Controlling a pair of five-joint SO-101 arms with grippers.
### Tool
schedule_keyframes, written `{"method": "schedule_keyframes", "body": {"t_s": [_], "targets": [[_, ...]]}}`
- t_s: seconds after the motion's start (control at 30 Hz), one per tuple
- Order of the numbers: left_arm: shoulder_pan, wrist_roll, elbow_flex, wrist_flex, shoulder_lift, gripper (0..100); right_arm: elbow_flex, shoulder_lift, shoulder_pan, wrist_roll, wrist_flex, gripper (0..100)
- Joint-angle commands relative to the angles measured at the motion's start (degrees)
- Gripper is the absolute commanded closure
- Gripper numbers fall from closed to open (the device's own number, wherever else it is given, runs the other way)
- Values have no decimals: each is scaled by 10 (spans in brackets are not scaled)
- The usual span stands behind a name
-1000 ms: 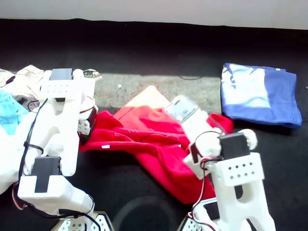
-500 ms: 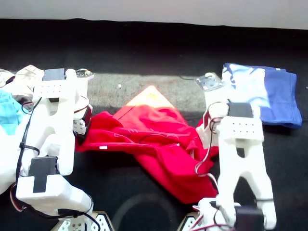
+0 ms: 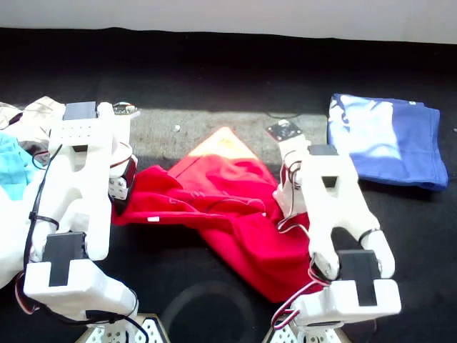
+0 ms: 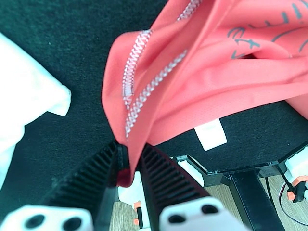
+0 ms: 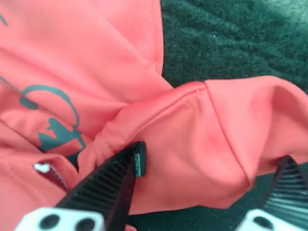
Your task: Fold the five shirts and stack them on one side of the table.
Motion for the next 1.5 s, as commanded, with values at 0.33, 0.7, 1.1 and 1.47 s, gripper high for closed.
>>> {"method": "schedule_keyframes", "body": {"t_s": [0.33, 0.7, 1.1, 1.47], "targets": [[-4, -4, -1, -4, -28, 991, -128, 36, -4, -5, 4, 993], [-5, -1, -73, -41, -29, 991, -469, 63, -4, -5, -5, 993], [-4, -1, -28, -88, 23, 991, -568, 239, -6, -4, -15, 988], [-5, -1, 21, -182, 124, 991, -717, 242, -7, -4, 226, 689]]}}
